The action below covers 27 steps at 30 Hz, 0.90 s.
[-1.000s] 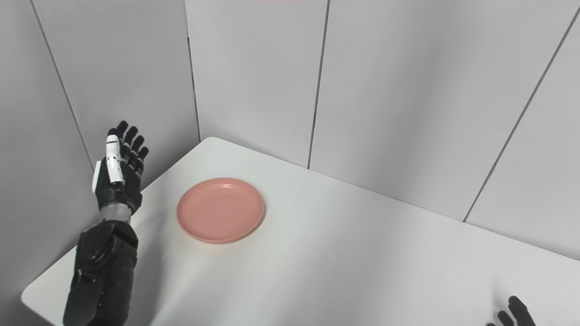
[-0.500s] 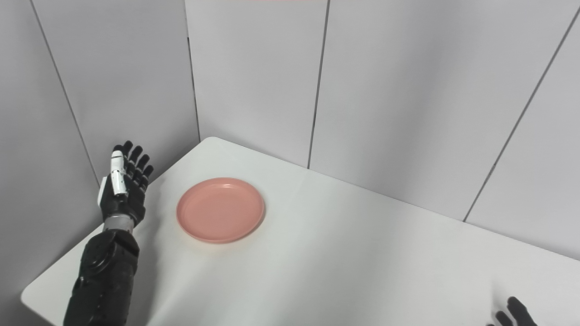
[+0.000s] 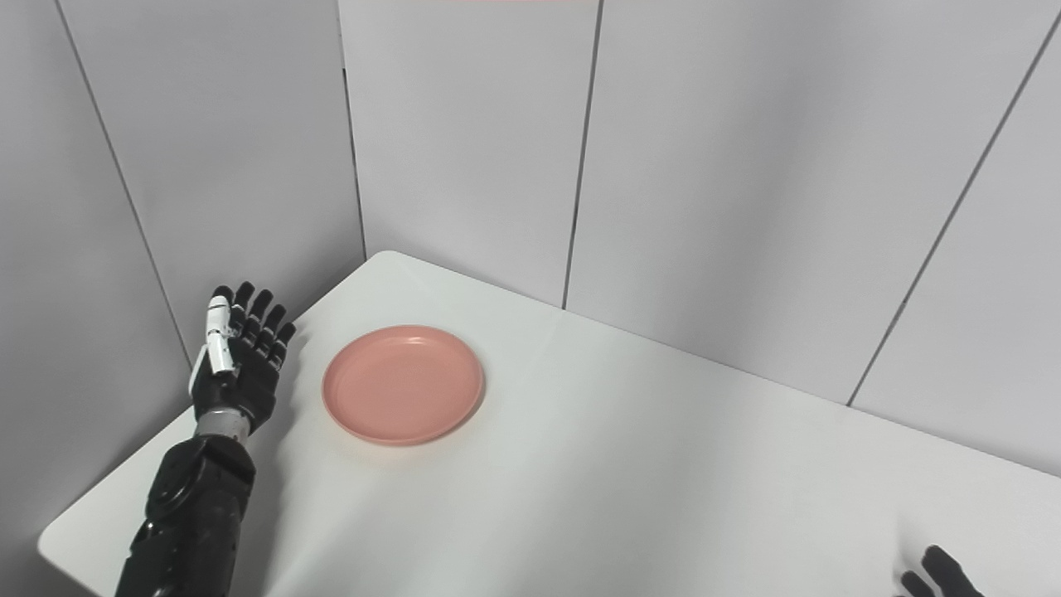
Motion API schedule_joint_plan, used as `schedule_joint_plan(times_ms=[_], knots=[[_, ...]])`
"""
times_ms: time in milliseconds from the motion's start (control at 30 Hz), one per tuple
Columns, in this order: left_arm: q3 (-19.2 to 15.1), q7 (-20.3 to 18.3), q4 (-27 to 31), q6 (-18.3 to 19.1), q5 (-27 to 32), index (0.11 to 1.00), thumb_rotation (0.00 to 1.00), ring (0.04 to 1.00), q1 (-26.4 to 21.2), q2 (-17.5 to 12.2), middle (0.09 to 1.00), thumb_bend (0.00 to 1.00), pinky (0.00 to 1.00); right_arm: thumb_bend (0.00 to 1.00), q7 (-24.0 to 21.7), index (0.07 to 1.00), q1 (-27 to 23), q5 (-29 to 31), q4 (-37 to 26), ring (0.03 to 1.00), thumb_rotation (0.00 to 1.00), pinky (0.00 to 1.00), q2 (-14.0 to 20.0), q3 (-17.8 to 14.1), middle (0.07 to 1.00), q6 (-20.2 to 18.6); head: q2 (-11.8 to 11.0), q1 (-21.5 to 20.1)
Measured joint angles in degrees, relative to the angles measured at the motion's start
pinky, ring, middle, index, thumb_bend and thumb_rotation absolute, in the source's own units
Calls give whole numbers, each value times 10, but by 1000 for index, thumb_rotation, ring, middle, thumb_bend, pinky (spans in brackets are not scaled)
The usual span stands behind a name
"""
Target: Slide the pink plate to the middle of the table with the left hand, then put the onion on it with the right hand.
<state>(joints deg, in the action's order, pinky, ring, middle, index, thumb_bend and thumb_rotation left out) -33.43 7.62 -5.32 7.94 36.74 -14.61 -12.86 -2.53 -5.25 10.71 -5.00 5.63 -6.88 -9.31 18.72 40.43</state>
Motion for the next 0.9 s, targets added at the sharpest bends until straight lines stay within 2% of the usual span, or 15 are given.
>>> schedule_joint_plan(times_ms=[133, 567, 900], knots=[[5, 0, -7, 1, 0, 1000, 1000, 1000, 3, 1, 1000, 371, 1000, 652, 0, 807, 0, 0, 0, 835, 845, 833, 0, 0, 867, 0, 3, 0], [11, 0, -31, 2, 0, 1000, 1000, 997, 4, 0, 1000, 366, 1000, 670, 0, 747, 1, 1, -1, 774, 799, 696, 1, -1, 817, 0, 6, 0], [22, -7, -38, 10, 0, 1000, 1000, 1000, -3, -6, 1000, 364, 1000, 677, -2, 737, 1, 2, -1, 768, 815, 644, 3, -2, 816, 0, 6, 0]])
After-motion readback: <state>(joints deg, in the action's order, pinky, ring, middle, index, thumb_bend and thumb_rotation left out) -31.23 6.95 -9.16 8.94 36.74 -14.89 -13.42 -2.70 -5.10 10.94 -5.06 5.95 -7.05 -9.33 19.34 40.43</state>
